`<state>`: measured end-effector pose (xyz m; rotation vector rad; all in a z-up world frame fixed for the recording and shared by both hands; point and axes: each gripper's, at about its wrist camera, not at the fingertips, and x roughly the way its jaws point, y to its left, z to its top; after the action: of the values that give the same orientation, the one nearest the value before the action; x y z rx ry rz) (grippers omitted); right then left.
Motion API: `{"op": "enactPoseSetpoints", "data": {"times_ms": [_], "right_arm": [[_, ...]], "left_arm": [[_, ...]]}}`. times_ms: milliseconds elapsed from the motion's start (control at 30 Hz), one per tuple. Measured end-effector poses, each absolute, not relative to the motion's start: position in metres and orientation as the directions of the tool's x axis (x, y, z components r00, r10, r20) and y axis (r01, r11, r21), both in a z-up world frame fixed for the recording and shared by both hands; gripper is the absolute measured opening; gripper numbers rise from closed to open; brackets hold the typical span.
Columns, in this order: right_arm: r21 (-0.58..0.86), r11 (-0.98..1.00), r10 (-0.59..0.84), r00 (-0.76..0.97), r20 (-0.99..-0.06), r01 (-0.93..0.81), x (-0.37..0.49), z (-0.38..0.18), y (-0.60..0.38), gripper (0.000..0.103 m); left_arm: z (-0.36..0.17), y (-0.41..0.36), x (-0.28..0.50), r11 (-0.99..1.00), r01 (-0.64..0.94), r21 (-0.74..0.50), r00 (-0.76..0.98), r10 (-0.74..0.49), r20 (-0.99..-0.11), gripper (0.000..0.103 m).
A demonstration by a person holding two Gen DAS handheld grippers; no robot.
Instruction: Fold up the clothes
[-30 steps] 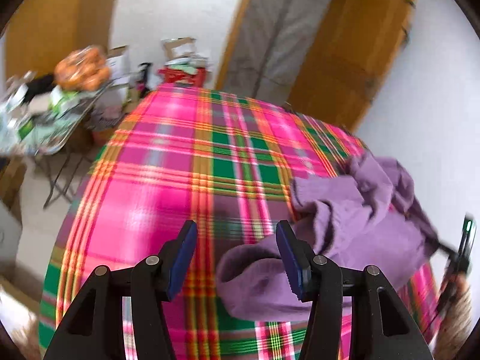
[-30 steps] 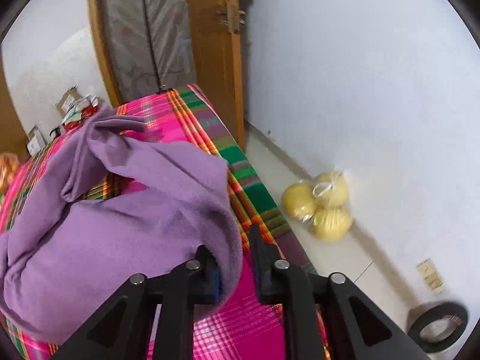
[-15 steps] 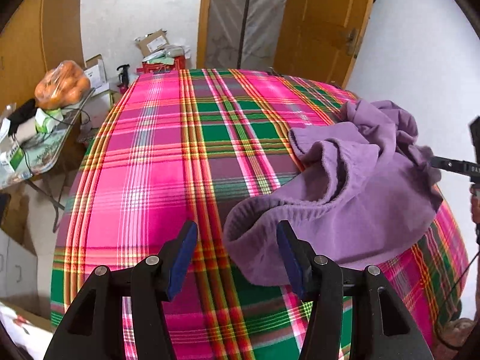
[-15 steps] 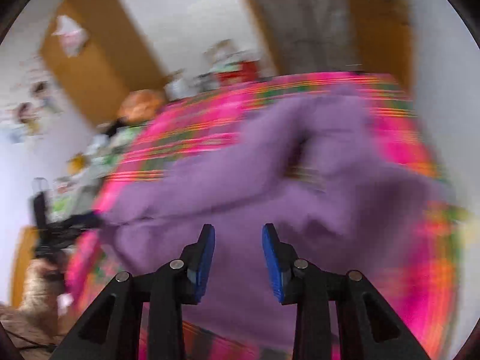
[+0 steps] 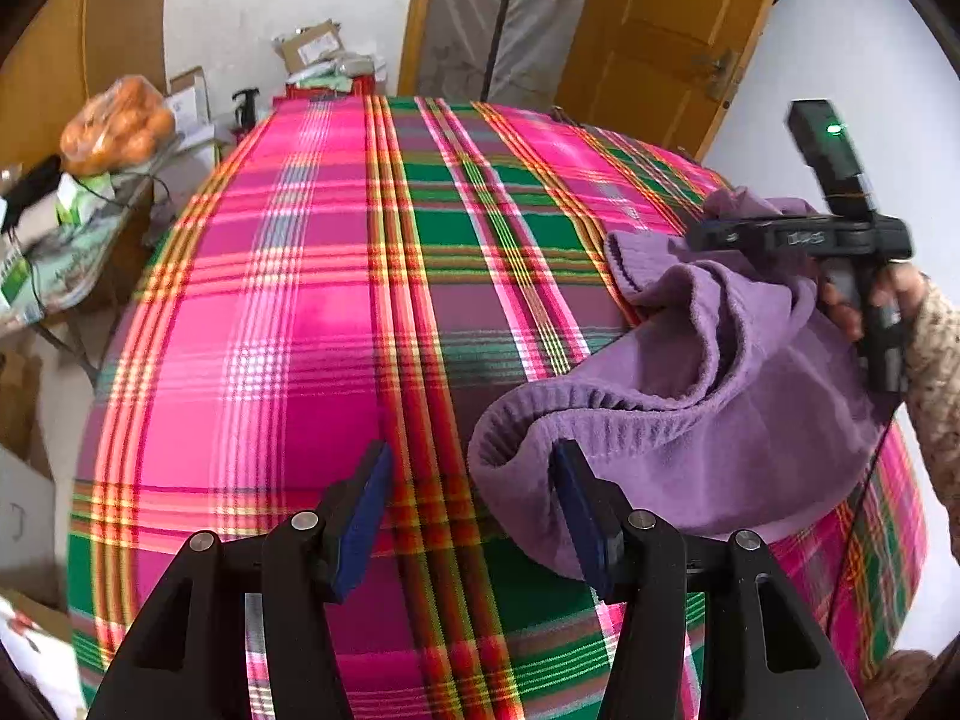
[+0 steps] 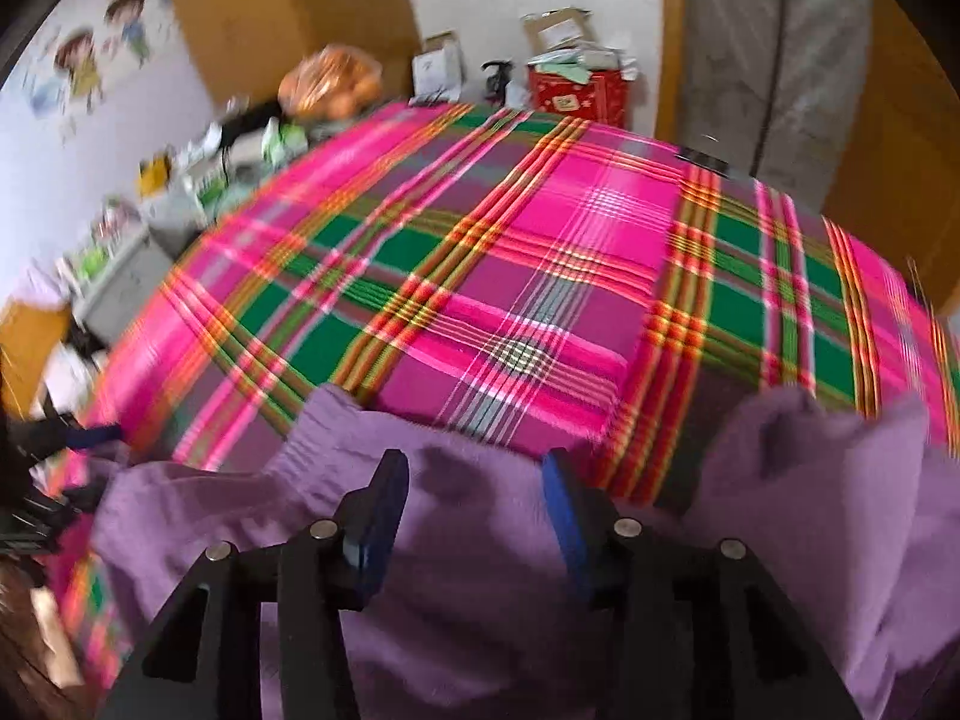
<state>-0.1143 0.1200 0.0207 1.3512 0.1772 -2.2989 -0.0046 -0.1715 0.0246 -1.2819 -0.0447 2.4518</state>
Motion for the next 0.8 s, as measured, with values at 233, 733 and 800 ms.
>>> {"op": "enactPoseSetpoints", "data": {"times_ms": [233,733,800], "right_arm": [[0.018,-0.828,-0.290,-0.401,-0.869,0.560,-0.104,0.012,0.096,0.062],[-0.143,-0.860,-0.268,-0.672,-0.691,0.490,-0.147,0.094,0.030,0.004],[-0.150,-0.864,-0.275,-0.700,-0.660,0.480,-0.165,0.103,0.010,0.004]], "left_arm": [[0.021,-0.165,-0.009,-0.918,-0.355,-0.176,-0.509,0.348,-0.788,0.059],[0.032,-0.190,-0.025,-0.912,-0.309,-0.268,-0.531,0.399,-0.747,0.039],[0.038,-0.202,-0.028,-0.918,-0.284,-0.278,-0.558,0.393,-0.730,0.037]]}}
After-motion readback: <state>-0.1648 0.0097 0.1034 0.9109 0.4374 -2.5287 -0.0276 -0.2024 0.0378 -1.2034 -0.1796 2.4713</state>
